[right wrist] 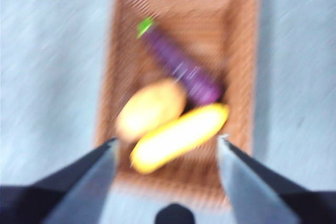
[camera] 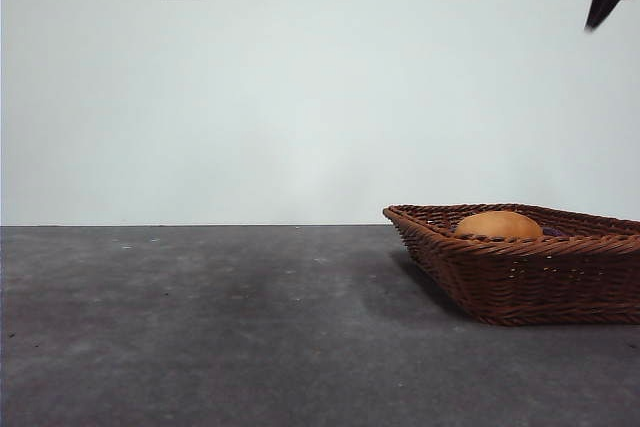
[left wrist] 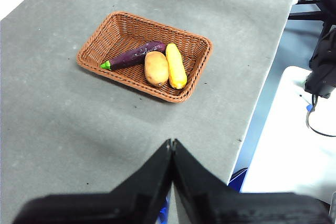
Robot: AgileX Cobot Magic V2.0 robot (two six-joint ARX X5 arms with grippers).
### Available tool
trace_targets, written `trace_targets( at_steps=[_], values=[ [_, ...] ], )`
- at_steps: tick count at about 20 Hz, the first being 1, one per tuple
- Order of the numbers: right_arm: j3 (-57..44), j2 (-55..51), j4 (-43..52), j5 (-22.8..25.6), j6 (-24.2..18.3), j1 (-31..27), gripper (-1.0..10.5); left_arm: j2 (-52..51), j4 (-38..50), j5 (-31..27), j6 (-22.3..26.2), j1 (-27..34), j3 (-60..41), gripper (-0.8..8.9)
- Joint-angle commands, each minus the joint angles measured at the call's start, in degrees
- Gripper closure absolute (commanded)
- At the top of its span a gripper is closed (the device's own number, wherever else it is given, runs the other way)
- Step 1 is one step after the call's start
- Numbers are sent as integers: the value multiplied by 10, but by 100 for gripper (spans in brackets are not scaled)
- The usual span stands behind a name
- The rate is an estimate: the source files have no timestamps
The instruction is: Help me put the vegetables on the table into the basket
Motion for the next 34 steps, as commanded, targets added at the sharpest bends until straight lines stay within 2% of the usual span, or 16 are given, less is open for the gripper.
trace_targets(
  at_steps=[1,4,6,11,18,22,34],
  values=[
    [0,-50,-54,-5,-26,9,798,0,1,0,-5,0,-4,821],
    [0,-117,-106,-6,-39,15,919,0,1,0,0,0,-4,821],
    [0,-151,-128,-5,-47,15,955,0,1,0,5,0,-4,821],
    [0,-187,-162,-5,-66,15,955,0,1,0,8,0,-4,821],
    [0,-183,-170,-5,-67,15,948,0,1,0,8,0,-4,818],
    [0,-174,-168,-5,-67,15,947,0,1,-24,8,0,-4,818],
    [0,-92,-168,-5,-67,15,947,0,1,-26,15,0,-4,817]
  ],
)
